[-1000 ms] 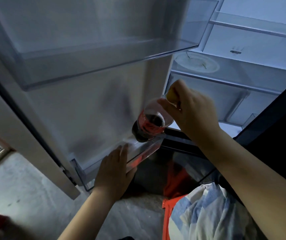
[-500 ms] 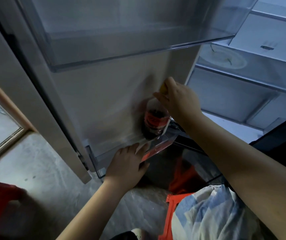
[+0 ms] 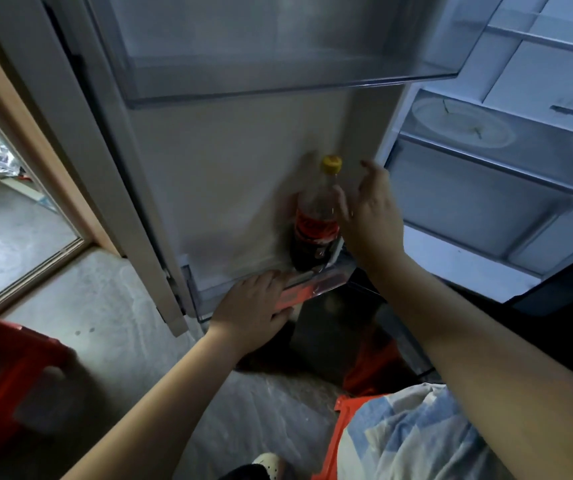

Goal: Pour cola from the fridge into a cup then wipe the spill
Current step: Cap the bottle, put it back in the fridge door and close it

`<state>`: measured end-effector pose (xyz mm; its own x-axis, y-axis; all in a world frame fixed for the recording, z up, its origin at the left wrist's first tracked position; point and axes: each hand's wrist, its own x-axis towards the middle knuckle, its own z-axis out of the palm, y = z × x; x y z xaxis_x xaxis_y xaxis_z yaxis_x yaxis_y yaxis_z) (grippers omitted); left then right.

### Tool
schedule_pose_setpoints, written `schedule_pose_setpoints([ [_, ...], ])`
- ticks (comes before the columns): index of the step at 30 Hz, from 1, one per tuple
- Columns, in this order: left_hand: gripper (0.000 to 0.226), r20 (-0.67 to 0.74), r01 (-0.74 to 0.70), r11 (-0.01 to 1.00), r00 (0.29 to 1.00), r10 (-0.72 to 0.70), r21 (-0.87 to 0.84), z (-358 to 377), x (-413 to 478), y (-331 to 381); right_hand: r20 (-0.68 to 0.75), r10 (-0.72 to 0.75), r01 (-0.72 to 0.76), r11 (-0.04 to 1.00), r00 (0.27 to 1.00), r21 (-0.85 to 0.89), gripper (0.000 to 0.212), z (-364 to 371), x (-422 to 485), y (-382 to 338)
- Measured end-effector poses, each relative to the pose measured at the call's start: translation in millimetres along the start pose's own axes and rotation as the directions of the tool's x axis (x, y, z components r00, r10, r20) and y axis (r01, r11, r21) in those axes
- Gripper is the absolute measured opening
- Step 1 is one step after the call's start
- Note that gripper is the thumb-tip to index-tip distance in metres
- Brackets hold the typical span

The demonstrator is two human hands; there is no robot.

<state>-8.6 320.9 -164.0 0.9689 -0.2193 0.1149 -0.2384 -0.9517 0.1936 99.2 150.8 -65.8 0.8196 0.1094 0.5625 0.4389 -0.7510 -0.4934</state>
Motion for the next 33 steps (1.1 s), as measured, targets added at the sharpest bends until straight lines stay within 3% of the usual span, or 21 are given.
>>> schedule_pose_setpoints([
  [3,0.057,-0.06,0.046,0.999,0.997,-0.047,-0.009,-6.5,-8.7,5.3,0.114,-0.121,0.124,0.992,0.986,-0.021,0.03,-5.2,-53.4,5.4],
  [5,0.054,-0.125,0.104,0.994,0.987,-0.102,0.012,-10.1,-22.4,6.7,0.35,-0.221,0.246,0.969,0.91,-0.028,0.047,-3.3,-82.3,5.1],
  [7,0.054,-0.185,0.171,0.985,0.969,-0.165,0.016,-9.7,-43.8,7.0,0.552,-0.295,0.366,0.931,0.78,-0.019,0.066,0.9,-101.0,4.2],
  [12,0.068,-0.131,0.27,0.963,0.954,-0.269,-0.009,-5.8,-85.6,14.1,0.705,-0.239,0.394,0.917,0.668,-0.063,0.083,18.6,-116.0,2.0],
  [14,0.07,-0.085,0.294,0.956,0.953,-0.292,0.005,-6.5,-89.8,17.0,0.737,-0.229,0.449,0.886,0.636,-0.112,0.081,23.7,-120.8,4.2],
  [21,0.077,-0.002,0.317,0.947,0.948,-0.318,0.05,-7.5,-97.3,40.4,0.734,-0.151,0.436,0.875,0.663,-0.213,0.074,16.5,-134.7,5.2],
  [28,0.079,0.041,0.265,0.962,0.963,-0.268,0.063,-0.8,-112.4,99.1,0.733,-0.151,0.409,0.894,0.663,-0.186,0.074,-25.3,-145.6,26.3],
  [33,0.081,0.072,0.182,0.972,0.978,-0.195,0.151,9.5,-117.0,144.4,0.791,-0.122,0.375,0.916,0.6,-0.142,0.082,-61.9,-134.7,49.8],
])
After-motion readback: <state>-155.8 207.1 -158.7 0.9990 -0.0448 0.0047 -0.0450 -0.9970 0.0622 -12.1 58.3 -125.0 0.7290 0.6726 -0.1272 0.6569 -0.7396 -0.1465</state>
